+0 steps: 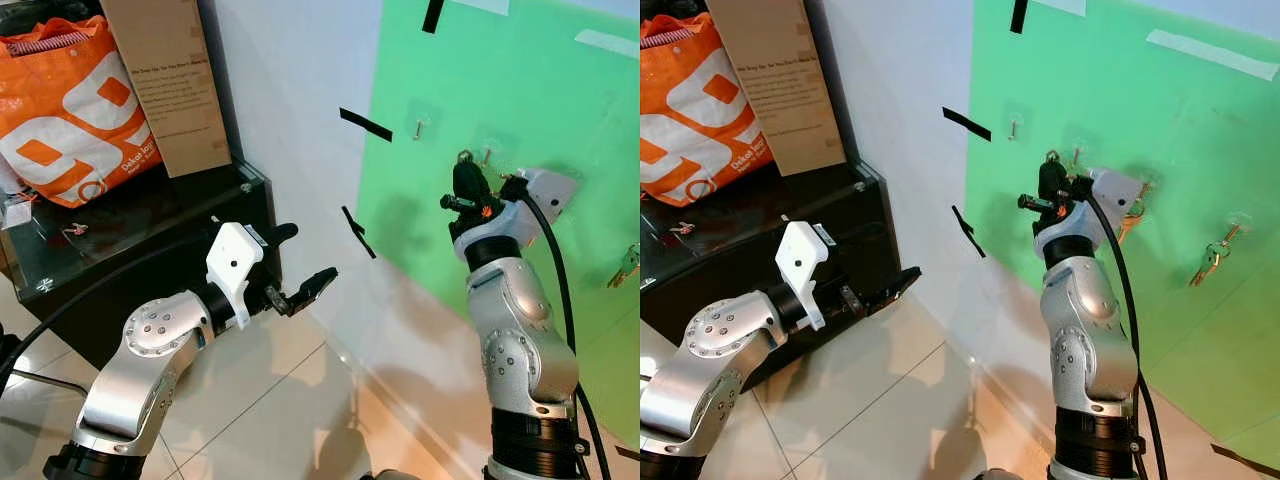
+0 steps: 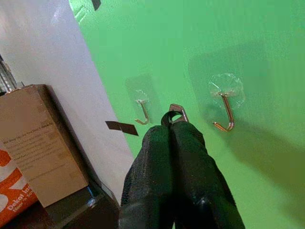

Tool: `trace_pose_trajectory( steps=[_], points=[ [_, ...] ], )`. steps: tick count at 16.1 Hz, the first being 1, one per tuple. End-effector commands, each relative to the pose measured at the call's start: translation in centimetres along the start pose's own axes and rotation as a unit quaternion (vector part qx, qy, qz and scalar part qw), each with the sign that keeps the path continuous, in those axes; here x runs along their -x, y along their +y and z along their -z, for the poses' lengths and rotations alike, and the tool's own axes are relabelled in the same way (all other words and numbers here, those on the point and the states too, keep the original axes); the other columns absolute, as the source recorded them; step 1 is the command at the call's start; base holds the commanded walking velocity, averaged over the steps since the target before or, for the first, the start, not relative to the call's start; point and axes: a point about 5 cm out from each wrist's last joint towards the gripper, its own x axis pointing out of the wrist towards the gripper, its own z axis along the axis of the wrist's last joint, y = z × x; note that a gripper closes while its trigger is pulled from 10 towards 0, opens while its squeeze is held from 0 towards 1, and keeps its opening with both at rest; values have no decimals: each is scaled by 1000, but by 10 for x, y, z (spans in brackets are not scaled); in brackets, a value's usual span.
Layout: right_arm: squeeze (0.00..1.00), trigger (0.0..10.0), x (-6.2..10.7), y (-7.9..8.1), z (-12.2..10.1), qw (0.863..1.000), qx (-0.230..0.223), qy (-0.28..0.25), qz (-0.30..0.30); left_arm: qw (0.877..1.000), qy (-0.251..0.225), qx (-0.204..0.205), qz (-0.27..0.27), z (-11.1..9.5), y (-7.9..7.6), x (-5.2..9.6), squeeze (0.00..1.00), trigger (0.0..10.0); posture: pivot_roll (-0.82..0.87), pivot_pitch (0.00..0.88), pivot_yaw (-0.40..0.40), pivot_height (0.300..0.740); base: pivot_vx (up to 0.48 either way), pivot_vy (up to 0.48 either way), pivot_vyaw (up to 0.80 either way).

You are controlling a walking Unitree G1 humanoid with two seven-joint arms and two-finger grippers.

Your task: Hang keys on a hook

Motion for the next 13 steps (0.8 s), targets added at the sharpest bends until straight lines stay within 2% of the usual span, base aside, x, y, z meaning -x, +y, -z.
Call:
trace_pose_trajectory(
  steps=[1, 9, 13],
  points=[
    [0, 10000, -3, -2, -1, 1000, 0, 1, 3, 1000, 1, -5, 6, -2, -1, 0, 0, 10000, -36, 0, 20, 740, 0, 0, 0],
    [0, 10000, 0, -19, 5, 998, -28, 24, 53, 1000, 1, -3, 8, -2, -1, -1, 0, 10000, -43, 0, 21, 740, 0, 0, 0],
    [0, 10000, 1, -16, 13, 997, -37, 56, 42, 1000, 1, -2, 9, -2, -1, -1, 0, 10000, -41, 0, 21, 740, 0, 0, 0]
  ],
)
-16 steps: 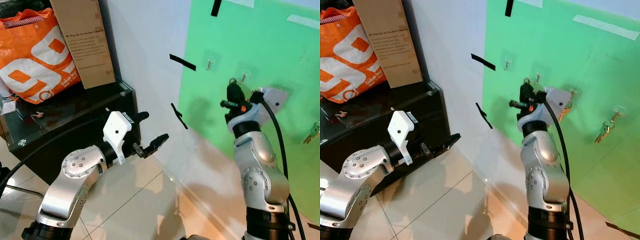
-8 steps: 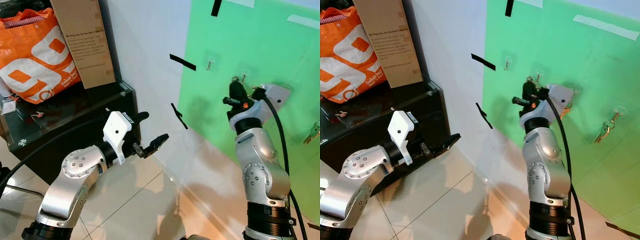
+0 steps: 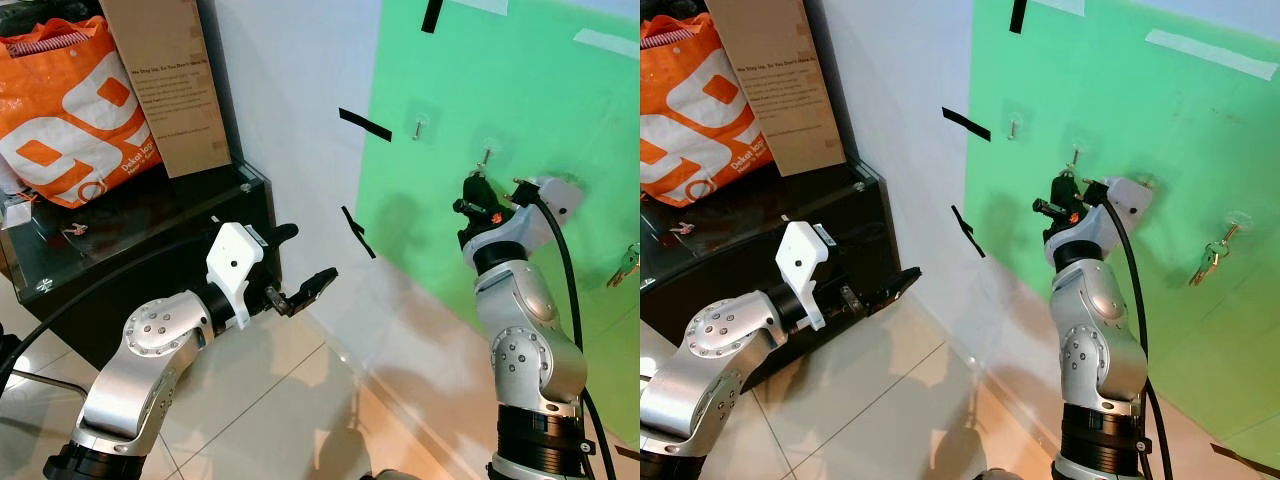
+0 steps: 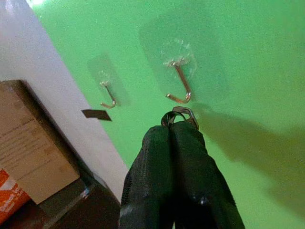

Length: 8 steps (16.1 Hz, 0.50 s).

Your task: Hang keys on a hook

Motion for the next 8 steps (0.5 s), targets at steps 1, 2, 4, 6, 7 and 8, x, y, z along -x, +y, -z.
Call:
trace_pose_trajectory(
  steps=[1, 2, 4, 6, 7, 8],
  points=[
    [0, 10000, 0, 1, 8, 1000, -4, 21, -7, 1000, 1, -3, 8, -2, 0, -1, 0, 10000, -41, 0, 21, 740, 0, 0, 0],
    [0, 10000, 0, 3, 9, 1000, -6, 24, -11, 1000, 1, -4, 7, -3, 0, -1, 0, 10000, -39, 0, 21, 740, 0, 0, 0],
    [0, 10000, -1, 4, 9, 1000, -7, 25, -13, 1000, 0, -6, 6, -3, 0, -1, 0, 10000, -37, 0, 21, 740, 0, 0, 0],
    [0, 10000, 0, 4, 8, 1000, -10, 24, -15, 1000, -1, -7, 5, -4, 0, -1, 0, 10000, -36, 0, 21, 740, 0, 0, 0],
    [0, 10000, 1, 4, 7, 1000, -10, 21, -18, 1000, -1, -7, 5, -4, 0, -1, 0, 10000, -37, 0, 21, 740, 0, 0, 0],
    [0, 10000, 3, 4, 5, 1000, -11, 12, -23, 1000, -1, -8, 5, -4, 0, -1, 0, 10000, -38, 0, 22, 740, 0, 0, 0]
  ],
)
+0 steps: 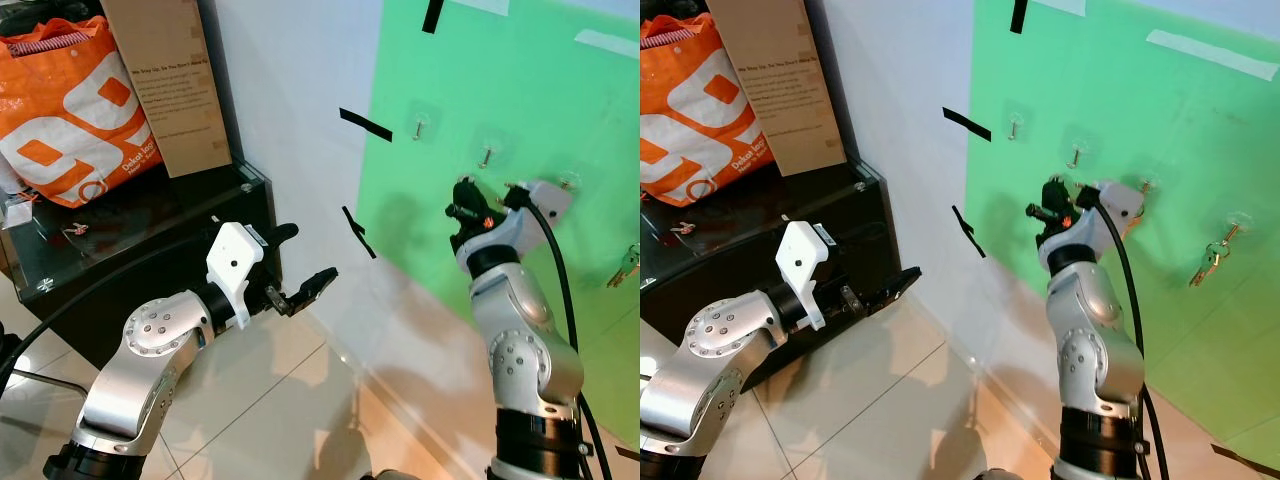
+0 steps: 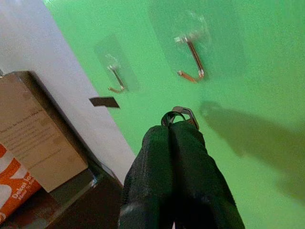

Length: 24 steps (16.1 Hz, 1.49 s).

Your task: Hang keys on a hook

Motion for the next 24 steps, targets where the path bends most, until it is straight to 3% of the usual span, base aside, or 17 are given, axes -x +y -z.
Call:
trace_pose_trajectory(
  steps=[1, 6, 15, 24],
  points=[
    [0, 10000, 5, 3, -3, 1000, -1, -10, -16, 1000, -1, -7, 6, -4, 0, -1, 0, 10000, -38, 0, 22, 740, 0, 0, 0],
    [0, 10000, 13, 6, -9, 999, -9, -27, -45, 1000, -1, -6, 10, -4, -1, -2, 0, 10000, -46, 0, 28, 740, 0, 0, 0],
    [0, 10000, -4, 19, -19, 997, -9, -52, -48, 1000, -1, -7, 9, -4, -1, -3, 0, 10000, -40, 0, 23, 740, 0, 0, 0],
    [0, 10000, -9, 4, -18, 998, 9, -57, 18, 1000, 1, -9, 12, -3, 0, -2, 0, 10000, -35, 0, 21, 740, 0, 0, 0]
  ],
)
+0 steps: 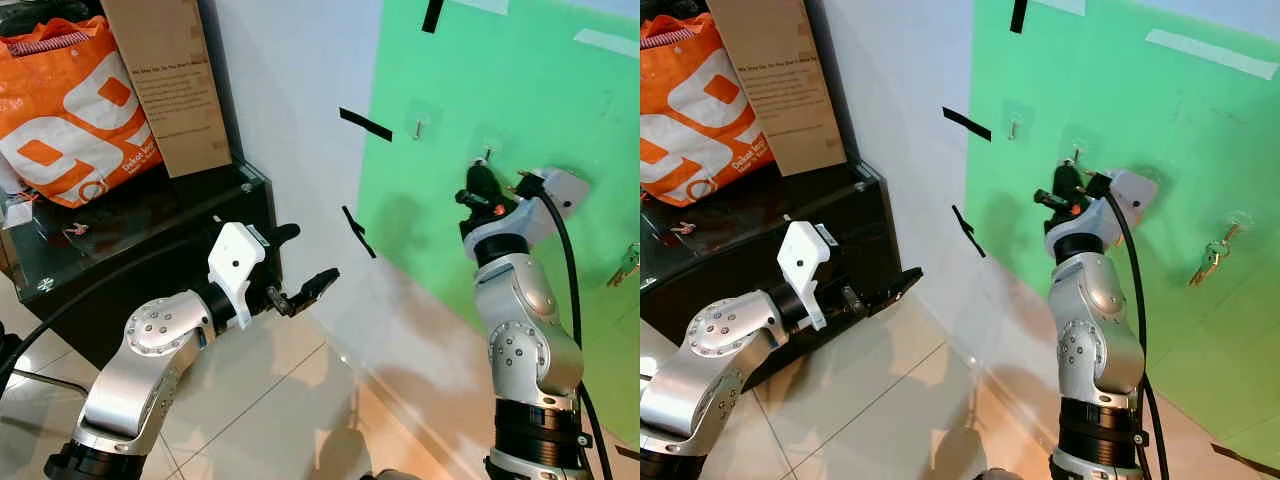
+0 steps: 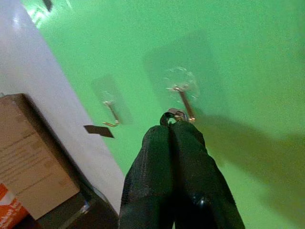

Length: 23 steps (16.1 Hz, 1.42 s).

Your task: Hang keys on a hook

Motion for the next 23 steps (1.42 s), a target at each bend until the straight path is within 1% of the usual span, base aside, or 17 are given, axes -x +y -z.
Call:
trace_pose_trajectory(
  steps=[1, 9, 11, 14, 15, 17, 23],
  points=[
    [0, 10000, -3, 0, -5, 1000, -3, -13, 9, 1000, 0, -8, 8, -3, 1, -1, 0, 10000, -34, 0, 22, 740, 0, 0, 0],
    [0, 10000, -9, 4, -1, 1000, -3, -2, 0, 1000, 2, -10, 10, -4, 1, 0, 0, 10000, -30, 0, 26, 740, 0, 0, 0],
    [0, 10000, -11, 3, 2, 1000, 4, 13, 3, 1000, 2, -9, 10, -4, 1, -1, 0, 10000, -29, 0, 27, 740, 0, 0, 0],
    [0, 10000, -11, -1, 9, 999, 14, 35, 21, 1000, 2, -8, 10, -4, 2, -1, 0, 10000, -31, 0, 29, 740, 0, 0, 0],
    [0, 10000, -11, -4, 11, 998, 15, 41, 34, 1000, 2, -8, 10, -4, 2, -1, 0, 10000, -32, 0, 31, 740, 0, 0, 0],
    [0, 10000, -11, -7, 12, 998, 18, 44, 38, 1000, 2, -8, 11, -4, 2, -1, 0, 10000, -33, 0, 31, 740, 0, 0, 0],
    [0, 10000, -4, -6, 13, 999, 11, 45, 22, 1000, 0, -8, 10, -5, 1, -3, 0, 10000, -38, 0, 31, 740, 0, 0, 0]
  ],
)
